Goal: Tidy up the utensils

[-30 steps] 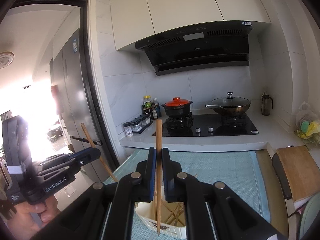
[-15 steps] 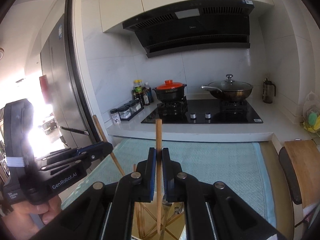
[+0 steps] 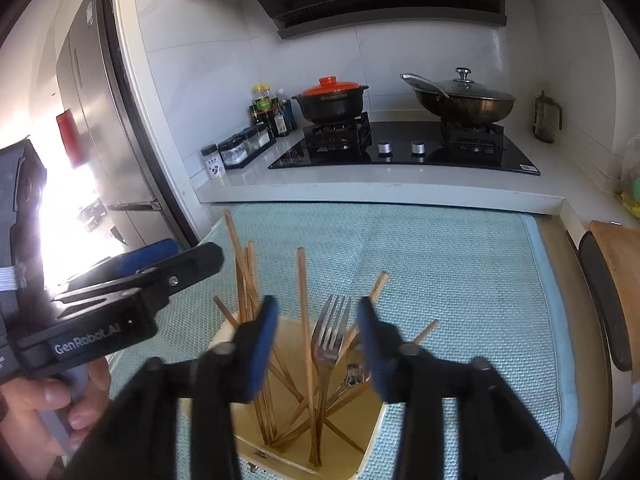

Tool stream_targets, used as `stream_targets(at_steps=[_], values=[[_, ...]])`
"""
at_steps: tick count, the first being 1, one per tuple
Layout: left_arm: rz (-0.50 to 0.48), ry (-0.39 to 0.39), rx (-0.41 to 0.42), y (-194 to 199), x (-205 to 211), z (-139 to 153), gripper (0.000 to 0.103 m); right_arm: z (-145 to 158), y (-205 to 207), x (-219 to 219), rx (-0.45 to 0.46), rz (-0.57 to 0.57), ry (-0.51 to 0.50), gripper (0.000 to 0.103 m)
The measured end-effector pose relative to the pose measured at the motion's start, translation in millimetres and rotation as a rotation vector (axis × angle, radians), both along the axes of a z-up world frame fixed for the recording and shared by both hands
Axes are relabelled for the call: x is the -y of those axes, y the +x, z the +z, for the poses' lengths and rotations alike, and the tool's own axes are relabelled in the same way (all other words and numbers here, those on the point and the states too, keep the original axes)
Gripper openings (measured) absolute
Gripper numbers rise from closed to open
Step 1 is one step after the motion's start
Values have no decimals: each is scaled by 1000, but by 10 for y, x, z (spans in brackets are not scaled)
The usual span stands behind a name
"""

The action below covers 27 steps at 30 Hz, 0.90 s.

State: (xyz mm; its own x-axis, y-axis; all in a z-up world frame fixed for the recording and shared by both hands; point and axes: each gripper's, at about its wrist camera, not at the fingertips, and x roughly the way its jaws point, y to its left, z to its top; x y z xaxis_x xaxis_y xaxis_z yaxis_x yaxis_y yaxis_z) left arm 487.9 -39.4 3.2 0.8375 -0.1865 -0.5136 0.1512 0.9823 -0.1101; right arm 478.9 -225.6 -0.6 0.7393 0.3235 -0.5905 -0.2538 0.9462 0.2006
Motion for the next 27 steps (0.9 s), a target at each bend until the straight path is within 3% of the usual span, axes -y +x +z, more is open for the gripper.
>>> stream_targets(at_steps=[2, 4, 8, 12, 14, 17, 27], values=[[33, 42, 59, -246, -54, 119, 103, 144, -146, 47, 27, -12, 1, 65], [75, 90, 117, -519, -79, 198, 103, 286, -342, 86, 59, -32, -5, 67], [174, 133, 181, -1083, -123, 199, 103, 490, -907, 72, 138, -79, -51, 86], [183, 133, 96, -1534, -115, 23, 103, 506, -1487, -31, 175, -101, -111, 91], [183, 139, 51, -1727, -100, -51, 103, 464, -1753, -92, 179, -126, -131, 99], [143, 151, 8, -1973, -48, -101, 103, 427, -2092, -156, 186, -154, -136, 103], [145, 140, -16, -2430, -48, -28, 103, 487, -2672, -355, 210, -144, -189, 103]])
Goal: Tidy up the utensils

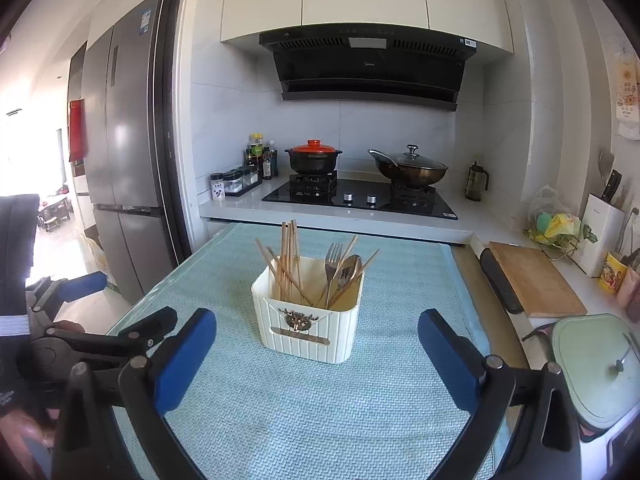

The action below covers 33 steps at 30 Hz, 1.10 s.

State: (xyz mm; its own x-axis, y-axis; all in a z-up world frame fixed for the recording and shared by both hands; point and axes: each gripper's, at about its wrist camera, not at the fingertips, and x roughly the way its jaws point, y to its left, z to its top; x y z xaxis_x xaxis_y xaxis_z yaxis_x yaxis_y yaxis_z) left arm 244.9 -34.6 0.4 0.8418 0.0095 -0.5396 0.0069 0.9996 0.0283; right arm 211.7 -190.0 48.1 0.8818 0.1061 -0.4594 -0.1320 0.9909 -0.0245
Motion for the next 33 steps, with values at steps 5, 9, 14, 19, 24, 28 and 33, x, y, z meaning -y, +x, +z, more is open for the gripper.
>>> stream_targets(at_steps=[5, 9, 14, 19, 24, 28, 33], values=[[14, -11, 8, -79, -31, 70, 103, 23, -52, 41, -13, -1, 20, 103], [25, -18, 8, -90, -58, 111, 103, 39, -99, 1, -14, 13, 9, 103], [26, -21, 7, -93, -71, 131, 103, 58, -129, -37, -11, 24, 7, 103], [24, -19, 2, -83, -53, 131, 103, 55, -141, -46, -12, 31, 8, 103], [26, -20, 7, -104, -52, 133, 103, 48, -150, -52, -15, 36, 5, 103], [29, -13, 8, -101, -50, 127, 103, 51, -150, -55, -16, 34, 3, 103], [28, -12, 4, -101, -50, 124, 103, 49, -153, -56, -17, 34, 3, 103]])
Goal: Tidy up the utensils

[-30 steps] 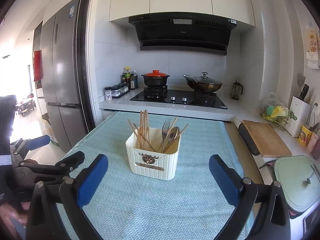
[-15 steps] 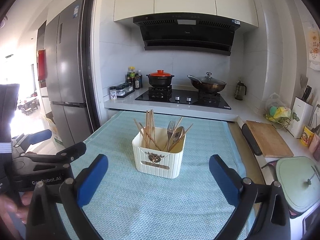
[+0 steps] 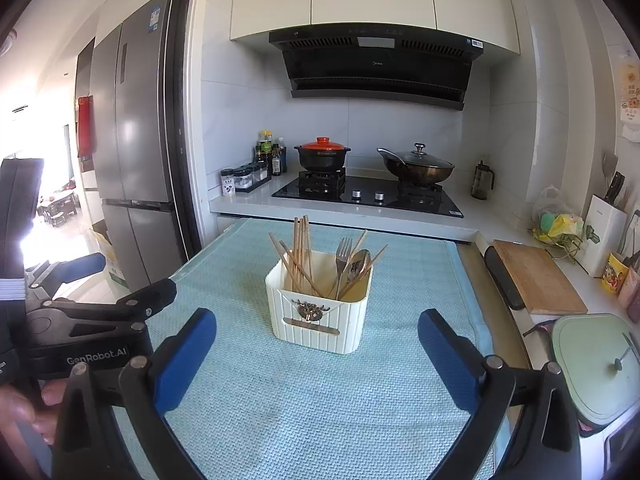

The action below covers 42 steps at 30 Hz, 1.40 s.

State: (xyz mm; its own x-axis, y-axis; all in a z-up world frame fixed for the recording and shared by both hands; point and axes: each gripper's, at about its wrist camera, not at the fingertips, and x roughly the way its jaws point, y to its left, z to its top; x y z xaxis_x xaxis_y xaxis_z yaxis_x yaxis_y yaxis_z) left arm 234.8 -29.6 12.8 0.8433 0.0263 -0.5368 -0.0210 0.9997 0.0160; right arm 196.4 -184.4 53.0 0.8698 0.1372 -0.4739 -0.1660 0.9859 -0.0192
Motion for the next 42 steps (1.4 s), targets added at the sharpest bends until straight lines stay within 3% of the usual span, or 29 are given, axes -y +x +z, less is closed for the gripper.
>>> stream_targets(at_steps=[42], values=[[-7, 1, 0, -24, 30, 45, 103, 54, -71, -28, 20, 22, -9, 103]])
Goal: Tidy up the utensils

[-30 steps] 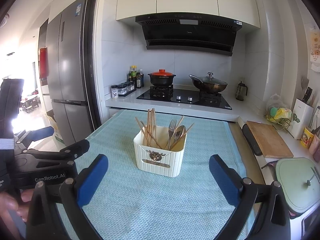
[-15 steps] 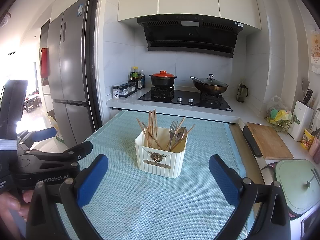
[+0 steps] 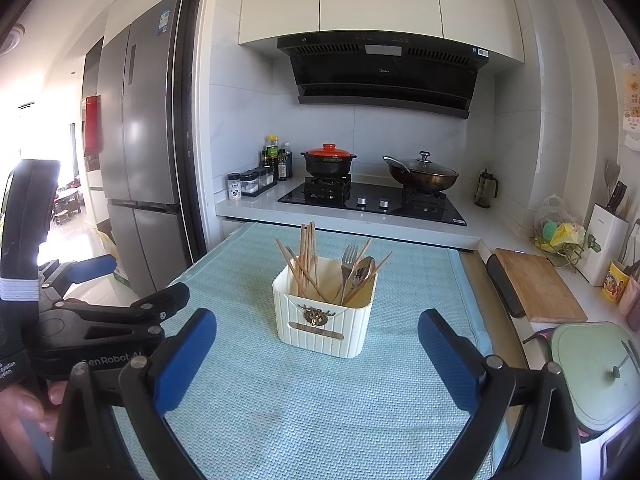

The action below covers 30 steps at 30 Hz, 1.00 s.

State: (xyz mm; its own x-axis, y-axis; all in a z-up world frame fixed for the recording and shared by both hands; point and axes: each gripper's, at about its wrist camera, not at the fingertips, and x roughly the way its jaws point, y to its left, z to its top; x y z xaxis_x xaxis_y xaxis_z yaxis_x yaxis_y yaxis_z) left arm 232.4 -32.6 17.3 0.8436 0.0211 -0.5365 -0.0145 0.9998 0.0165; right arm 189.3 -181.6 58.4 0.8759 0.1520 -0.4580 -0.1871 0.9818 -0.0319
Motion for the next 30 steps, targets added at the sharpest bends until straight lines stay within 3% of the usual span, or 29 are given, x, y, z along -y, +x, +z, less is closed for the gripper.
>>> stream_targets(at_steps=[30], values=[[-9, 14, 1, -9, 55, -31, 103, 5, -4, 40, -2, 1, 5, 103]])
